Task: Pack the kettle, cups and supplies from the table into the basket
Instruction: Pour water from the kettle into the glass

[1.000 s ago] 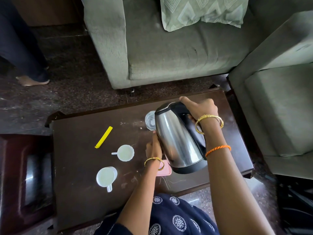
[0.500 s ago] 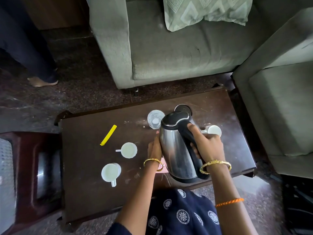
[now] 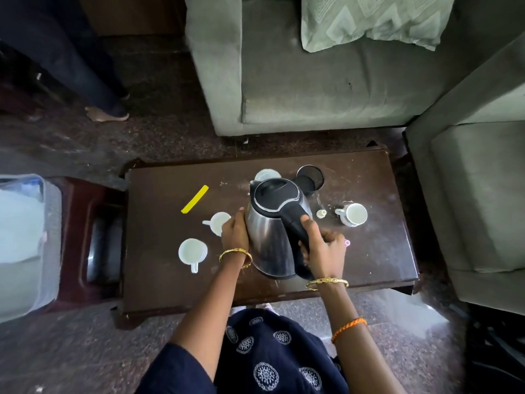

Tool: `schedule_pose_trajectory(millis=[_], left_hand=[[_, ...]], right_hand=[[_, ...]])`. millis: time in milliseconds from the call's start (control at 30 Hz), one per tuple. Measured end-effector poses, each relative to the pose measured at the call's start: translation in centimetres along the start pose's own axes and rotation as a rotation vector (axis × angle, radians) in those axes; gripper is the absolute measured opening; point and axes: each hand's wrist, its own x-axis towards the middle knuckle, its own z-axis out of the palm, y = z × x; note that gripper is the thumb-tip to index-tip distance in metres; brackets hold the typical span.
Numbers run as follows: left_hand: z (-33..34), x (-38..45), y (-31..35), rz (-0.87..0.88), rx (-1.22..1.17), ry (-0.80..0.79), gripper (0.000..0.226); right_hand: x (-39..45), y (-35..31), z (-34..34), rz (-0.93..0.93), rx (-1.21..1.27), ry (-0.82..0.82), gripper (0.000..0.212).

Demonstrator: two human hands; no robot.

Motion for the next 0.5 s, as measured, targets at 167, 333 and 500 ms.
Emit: schedule_pose_trajectory(millis=[167, 333, 500], left_hand=[[-2.9, -1.0, -0.9, 0.139, 0.01, 0.253, 0.027], [-6.4, -2.9, -2.2, 0.14, -0.098, 0.523, 0.026], [-9.9, -3.9, -3.8, 0.069, -0.261, 0.7, 0.016]], right_hand=[[-0.9, 0.6, 1.3, 0.003, 0.159, -0.147, 0.052], [-3.3, -0.1, 3.7, -0.035, 0.228, -0.275, 0.044], [-6.7, 0.0, 6.9, -0.092, 0.215, -0.375, 0.042]])
